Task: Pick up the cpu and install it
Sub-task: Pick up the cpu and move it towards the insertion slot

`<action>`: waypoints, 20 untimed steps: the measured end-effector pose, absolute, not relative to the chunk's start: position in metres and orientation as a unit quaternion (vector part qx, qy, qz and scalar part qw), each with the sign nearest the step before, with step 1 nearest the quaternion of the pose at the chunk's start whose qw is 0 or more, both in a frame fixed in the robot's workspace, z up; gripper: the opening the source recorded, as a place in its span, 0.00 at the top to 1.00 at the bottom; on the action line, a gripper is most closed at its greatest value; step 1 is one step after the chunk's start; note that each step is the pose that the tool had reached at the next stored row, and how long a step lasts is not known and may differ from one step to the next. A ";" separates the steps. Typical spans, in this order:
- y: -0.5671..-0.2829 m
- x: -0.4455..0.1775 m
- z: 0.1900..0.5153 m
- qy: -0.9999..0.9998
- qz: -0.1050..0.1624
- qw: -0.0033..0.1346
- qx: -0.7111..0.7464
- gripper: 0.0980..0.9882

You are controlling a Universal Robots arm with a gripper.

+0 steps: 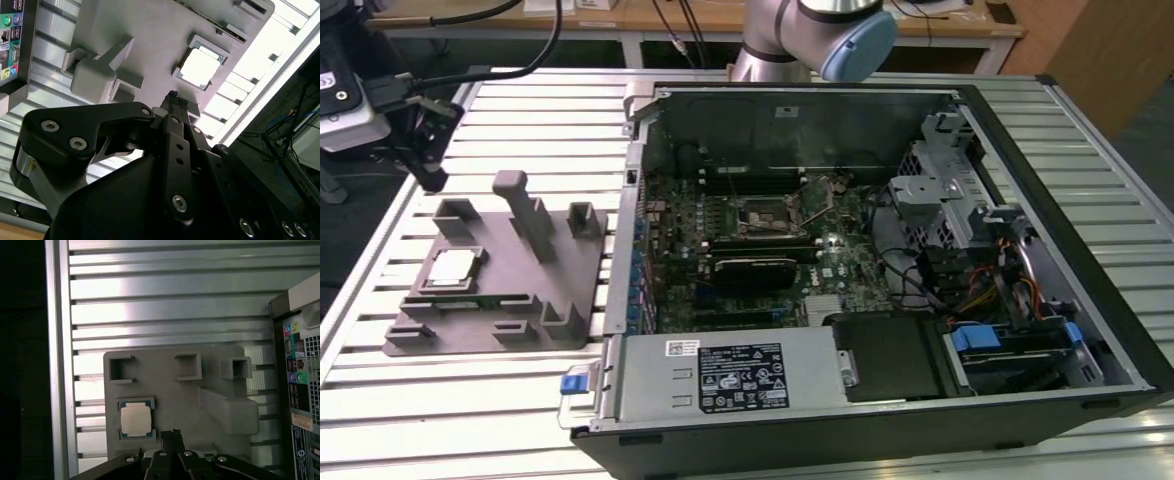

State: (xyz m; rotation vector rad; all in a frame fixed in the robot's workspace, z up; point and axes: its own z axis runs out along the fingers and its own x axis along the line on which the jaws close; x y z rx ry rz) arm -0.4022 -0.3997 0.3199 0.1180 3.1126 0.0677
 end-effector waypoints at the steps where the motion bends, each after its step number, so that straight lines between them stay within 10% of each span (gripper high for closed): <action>1: -0.400 -0.403 0.320 0.999 0.022 0.013 0.038 0.99; 20: -0.400 -0.407 0.315 0.999 0.022 0.013 0.038 0.99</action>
